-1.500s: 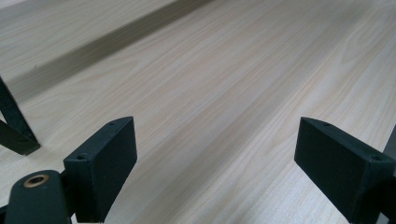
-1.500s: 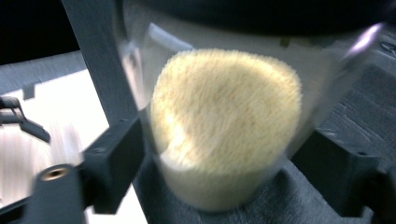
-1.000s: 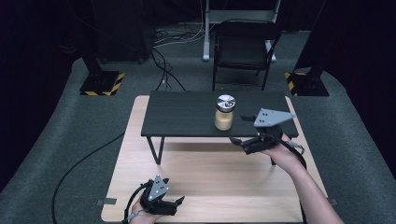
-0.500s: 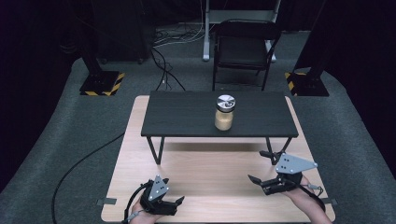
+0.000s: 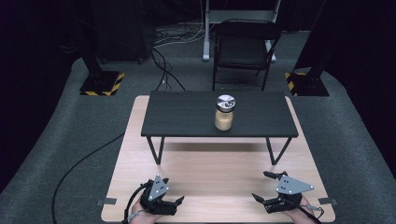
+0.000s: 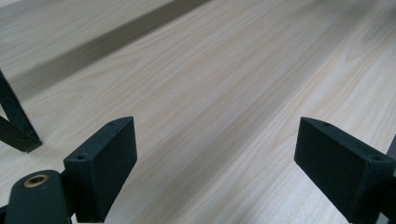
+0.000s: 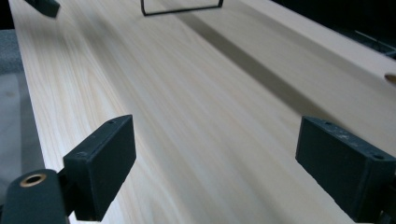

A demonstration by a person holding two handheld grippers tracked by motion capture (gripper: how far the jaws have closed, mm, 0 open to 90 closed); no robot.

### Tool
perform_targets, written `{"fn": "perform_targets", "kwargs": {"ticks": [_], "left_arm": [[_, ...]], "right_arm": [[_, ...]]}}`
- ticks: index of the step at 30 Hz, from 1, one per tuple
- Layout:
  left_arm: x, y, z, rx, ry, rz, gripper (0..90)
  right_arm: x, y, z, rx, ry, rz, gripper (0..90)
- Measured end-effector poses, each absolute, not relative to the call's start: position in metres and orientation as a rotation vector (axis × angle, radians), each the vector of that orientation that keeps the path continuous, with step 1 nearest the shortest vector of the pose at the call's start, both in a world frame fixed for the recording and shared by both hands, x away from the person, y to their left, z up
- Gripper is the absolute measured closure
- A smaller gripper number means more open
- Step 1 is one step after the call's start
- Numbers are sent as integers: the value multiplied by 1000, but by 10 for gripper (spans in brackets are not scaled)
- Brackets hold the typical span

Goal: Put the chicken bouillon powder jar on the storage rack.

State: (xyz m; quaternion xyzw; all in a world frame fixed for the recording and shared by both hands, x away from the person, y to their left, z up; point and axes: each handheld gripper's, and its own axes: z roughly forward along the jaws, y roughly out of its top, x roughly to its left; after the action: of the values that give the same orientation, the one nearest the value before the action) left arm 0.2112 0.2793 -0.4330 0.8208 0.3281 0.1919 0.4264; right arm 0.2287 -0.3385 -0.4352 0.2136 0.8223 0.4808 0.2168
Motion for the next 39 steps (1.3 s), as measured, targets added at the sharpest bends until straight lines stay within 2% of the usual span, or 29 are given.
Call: {"fn": "perform_targets", "kwargs": {"ticks": [11, 39], "left_arm": [[212, 277, -433, 2059, 807, 481, 130], [209, 280, -433, 2051, 818, 484, 130]], "right_arm": [[227, -340, -446, 643, 2305, 1268, 100], [230, -337, -446, 651, 2311, 1237, 104]]}}
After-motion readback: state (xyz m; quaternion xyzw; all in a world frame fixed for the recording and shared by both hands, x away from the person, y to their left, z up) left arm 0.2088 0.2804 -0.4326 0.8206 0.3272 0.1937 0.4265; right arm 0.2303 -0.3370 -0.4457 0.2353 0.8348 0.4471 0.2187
